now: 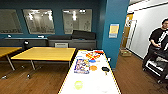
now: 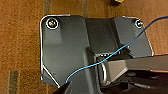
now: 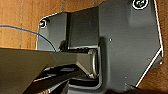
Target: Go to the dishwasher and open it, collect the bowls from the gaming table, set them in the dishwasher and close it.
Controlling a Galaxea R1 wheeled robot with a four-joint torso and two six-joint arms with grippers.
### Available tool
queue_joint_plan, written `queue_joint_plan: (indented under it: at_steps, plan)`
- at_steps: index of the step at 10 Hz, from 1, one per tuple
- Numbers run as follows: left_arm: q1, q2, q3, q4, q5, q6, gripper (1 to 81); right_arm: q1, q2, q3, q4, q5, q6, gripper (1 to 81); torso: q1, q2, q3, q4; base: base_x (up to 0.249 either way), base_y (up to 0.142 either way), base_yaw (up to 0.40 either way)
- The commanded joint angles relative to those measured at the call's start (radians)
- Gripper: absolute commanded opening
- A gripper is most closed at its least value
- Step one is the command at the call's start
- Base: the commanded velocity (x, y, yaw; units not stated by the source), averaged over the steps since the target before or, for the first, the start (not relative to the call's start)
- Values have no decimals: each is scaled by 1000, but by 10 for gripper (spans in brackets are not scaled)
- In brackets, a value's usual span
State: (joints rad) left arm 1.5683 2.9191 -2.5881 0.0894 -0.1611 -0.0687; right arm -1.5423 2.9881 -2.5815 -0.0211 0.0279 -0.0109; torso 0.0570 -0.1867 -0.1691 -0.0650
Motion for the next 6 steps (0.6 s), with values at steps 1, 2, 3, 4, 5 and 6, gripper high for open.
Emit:
queue_joint_plan:
  at_steps: [1,2,3,4,5,6]
  plan:
    - [-35,-12,2,-7,48,0,811,46,2,3,-10,-54,-3,811,0,0,0,0,0,63,0]
    - [-35,-12,2,-7,47,0,811,44,1,3,-10,-54,-1,811,0,0,0,0,0,76,0]
    - [-35,-12,2,-7,48,-2,811,44,1,3,-10,-54,-1,811,0,0,0,0,0,99,0]
    - [-35,-12,2,-7,48,-2,811,44,1,2,-10,-54,-3,811,0,0,0,0,0,99,0]
    - [-35,-12,2,-7,48,-2,811,44,1,0,-10,-54,-3,811,0,0,0,0,0,99,0]
    - [-35,-12,2,-7,47,-2,811,44,1,0,-10,-54,-3,811,0,0,0,0,0,99,0]
